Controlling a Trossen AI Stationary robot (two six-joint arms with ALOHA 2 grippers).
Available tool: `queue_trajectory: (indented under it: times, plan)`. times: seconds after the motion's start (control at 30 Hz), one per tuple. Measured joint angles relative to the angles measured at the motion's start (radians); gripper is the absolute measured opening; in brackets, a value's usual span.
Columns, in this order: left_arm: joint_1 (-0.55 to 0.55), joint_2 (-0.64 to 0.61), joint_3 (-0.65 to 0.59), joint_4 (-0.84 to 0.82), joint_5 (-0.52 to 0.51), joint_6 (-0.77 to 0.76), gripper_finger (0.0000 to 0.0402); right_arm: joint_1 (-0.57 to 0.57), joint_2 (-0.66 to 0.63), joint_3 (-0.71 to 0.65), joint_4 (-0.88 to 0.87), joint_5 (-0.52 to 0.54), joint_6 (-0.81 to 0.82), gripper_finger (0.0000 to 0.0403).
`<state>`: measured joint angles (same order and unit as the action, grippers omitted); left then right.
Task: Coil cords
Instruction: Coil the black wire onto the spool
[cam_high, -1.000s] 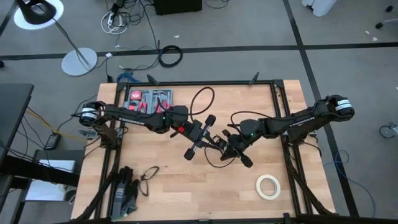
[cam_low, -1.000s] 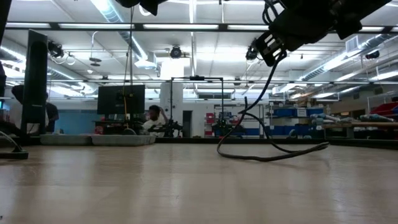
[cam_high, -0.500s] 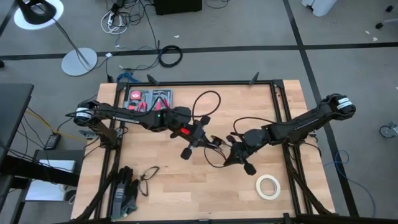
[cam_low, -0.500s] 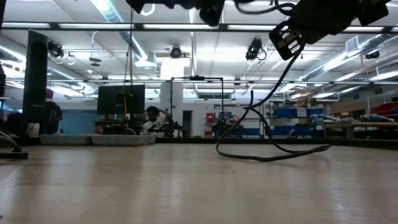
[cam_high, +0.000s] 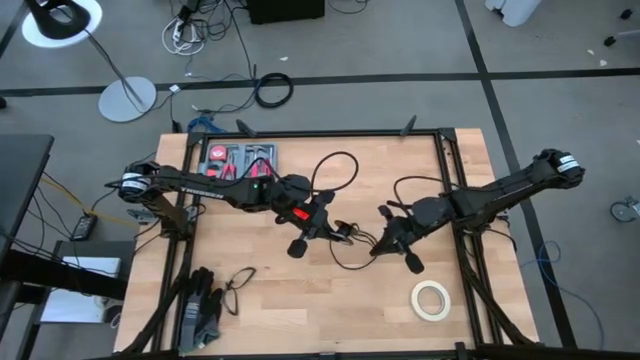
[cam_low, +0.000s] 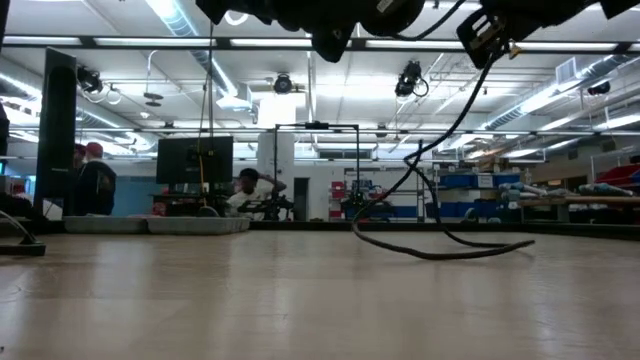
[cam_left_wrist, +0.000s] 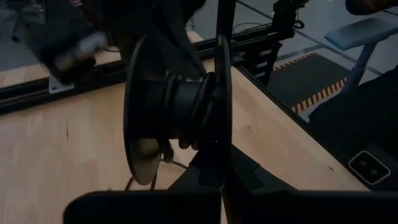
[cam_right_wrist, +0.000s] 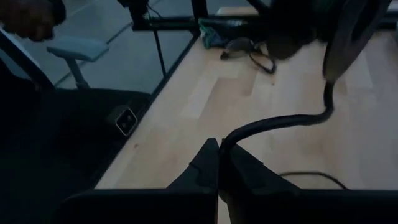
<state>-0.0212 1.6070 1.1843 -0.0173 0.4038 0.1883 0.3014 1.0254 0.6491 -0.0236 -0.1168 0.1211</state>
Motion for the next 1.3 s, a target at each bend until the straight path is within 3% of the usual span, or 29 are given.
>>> queue_trajectory:
  times: [0.43, 0.6, 0.8, 1.13, 1.3]
  plan:
    - [0.0, 0.0, 0.0, -0.032, -0.065, -0.051, 0.0, 0.012, -0.092, 0.0, 0.069, -0.056, -0.026, 0.0004]
    - [-0.004, 0.007, 0.0, -0.035, -0.05, -0.086, 0.0, -0.017, -0.092, 0.015, 0.06, -0.071, -0.1, 0.0004]
    - [-0.027, 0.046, 0.001, 0.004, -0.002, -0.144, 0.0, -0.094, -0.088, 0.062, 0.056, -0.161, -0.165, 0.0003]
    - [-0.033, 0.121, 0.0, 0.114, -0.019, -0.211, 0.0, -0.193, 0.011, 0.122, 0.084, -0.247, -0.236, 0.0004]
    - [-0.037, 0.151, -0.002, 0.186, 0.029, -0.24, 0.0, -0.238, 0.086, 0.164, 0.073, -0.278, -0.28, 0.0004]
